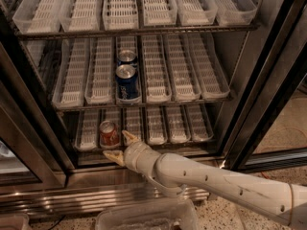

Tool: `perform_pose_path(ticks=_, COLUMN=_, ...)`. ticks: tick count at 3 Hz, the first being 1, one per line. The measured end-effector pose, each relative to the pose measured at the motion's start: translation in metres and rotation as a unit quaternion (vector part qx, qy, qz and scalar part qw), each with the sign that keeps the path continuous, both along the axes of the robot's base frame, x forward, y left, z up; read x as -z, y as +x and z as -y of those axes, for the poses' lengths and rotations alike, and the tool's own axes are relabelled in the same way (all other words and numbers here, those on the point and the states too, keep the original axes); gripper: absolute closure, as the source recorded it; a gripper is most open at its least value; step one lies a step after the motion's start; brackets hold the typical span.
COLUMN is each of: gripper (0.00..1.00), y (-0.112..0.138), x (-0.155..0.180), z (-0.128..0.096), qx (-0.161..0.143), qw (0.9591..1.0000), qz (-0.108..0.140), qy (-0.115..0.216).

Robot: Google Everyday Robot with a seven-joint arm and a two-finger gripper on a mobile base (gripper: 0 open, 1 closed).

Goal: Pick coke can from bottom shelf of fridge

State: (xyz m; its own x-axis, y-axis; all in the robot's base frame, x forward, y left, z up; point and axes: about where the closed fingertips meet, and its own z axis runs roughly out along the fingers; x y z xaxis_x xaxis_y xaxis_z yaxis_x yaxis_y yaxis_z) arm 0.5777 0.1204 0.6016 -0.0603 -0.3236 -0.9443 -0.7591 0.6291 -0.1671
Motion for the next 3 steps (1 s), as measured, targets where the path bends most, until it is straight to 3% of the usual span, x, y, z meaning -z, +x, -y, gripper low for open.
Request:
perform_pose_path(ticks=2, gripper=0.4, y=0.012, x=0.006, z=-0.009, qx=-0.008, qw=1.0, qz=-0.001, qy=0.005)
perform_pose_path(ticks=3, gripper=0.38, y=0.019, x=0.007, z=-0.015, qx=-0.014, qw=0.9999, qz=-0.001, qy=0.007)
